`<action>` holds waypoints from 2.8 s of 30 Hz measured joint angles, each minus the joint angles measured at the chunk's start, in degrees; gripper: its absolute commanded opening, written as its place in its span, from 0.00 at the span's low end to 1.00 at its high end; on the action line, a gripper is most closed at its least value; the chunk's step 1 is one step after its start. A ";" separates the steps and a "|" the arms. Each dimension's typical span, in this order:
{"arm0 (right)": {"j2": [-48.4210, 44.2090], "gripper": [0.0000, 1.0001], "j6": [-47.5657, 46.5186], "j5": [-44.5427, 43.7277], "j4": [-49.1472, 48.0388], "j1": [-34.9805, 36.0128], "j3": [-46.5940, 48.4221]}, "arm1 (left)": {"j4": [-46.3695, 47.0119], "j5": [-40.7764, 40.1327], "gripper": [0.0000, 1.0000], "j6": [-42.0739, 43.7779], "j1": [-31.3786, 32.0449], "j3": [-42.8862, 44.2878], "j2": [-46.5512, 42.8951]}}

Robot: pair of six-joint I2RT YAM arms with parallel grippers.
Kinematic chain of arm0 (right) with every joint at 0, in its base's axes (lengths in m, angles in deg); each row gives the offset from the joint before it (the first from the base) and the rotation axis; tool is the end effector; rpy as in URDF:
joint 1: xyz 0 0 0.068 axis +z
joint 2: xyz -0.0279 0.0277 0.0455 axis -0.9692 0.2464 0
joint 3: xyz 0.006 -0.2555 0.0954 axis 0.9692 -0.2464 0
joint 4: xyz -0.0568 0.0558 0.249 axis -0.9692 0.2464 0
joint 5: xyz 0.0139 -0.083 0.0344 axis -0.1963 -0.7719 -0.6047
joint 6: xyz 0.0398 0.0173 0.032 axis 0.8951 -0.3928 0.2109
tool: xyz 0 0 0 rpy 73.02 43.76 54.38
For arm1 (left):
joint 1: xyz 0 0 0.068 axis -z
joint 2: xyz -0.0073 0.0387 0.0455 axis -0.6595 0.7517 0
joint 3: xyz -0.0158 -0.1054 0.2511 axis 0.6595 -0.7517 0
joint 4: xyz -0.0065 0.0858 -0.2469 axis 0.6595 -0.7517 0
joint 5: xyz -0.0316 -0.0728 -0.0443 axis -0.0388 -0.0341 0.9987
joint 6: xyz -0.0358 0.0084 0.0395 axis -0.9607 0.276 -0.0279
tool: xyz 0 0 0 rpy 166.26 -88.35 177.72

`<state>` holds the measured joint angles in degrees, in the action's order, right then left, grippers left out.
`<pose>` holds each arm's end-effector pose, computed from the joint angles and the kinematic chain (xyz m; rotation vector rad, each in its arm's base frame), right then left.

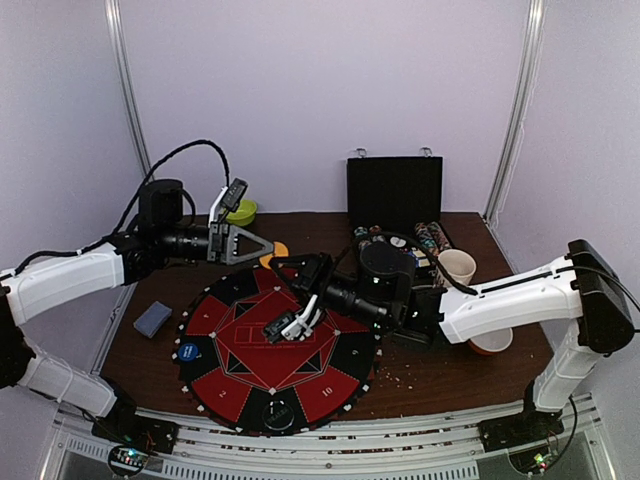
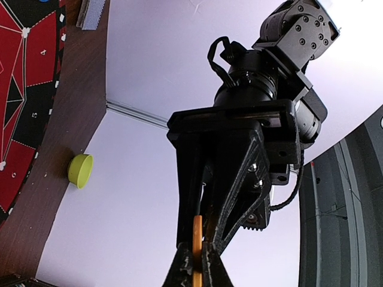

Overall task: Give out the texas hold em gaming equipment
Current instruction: Pass from the right arm to the left, then place the big blind button at position 5, then pick up the pile of poker chips from the chip case.

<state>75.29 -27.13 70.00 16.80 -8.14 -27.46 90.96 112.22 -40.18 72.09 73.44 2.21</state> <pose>0.1522 0.3615 0.2964 -1.4692 0.0941 -0.6689 0.2341 -0.1737 0.3129 0.6471 1.9699 -1.6638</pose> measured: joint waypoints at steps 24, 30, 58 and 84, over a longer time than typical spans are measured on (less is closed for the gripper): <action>-13.05 1.00 51.34 -9.40 6.03 -0.98 -4.85 | -6.19 -25.97 0.00 3.10 -19.50 10.49 28.46; -15.23 1.00 64.46 -11.80 13.09 -1.38 -4.74 | -6.95 -27.54 0.00 2.54 -21.29 12.31 37.97; -12.44 1.00 82.73 -16.68 28.55 -3.28 2.86 | 1.99 -28.39 0.35 -1.29 -19.04 3.45 37.38; 4.07 0.81 85.24 15.69 79.30 -31.82 36.98 | -16.48 -42.16 0.83 14.10 -18.40 10.97 10.08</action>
<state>79.35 58.11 85.69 96.10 -39.97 9.52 74.48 70.06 -26.09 53.69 84.42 12.29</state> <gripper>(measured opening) 0.877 0.792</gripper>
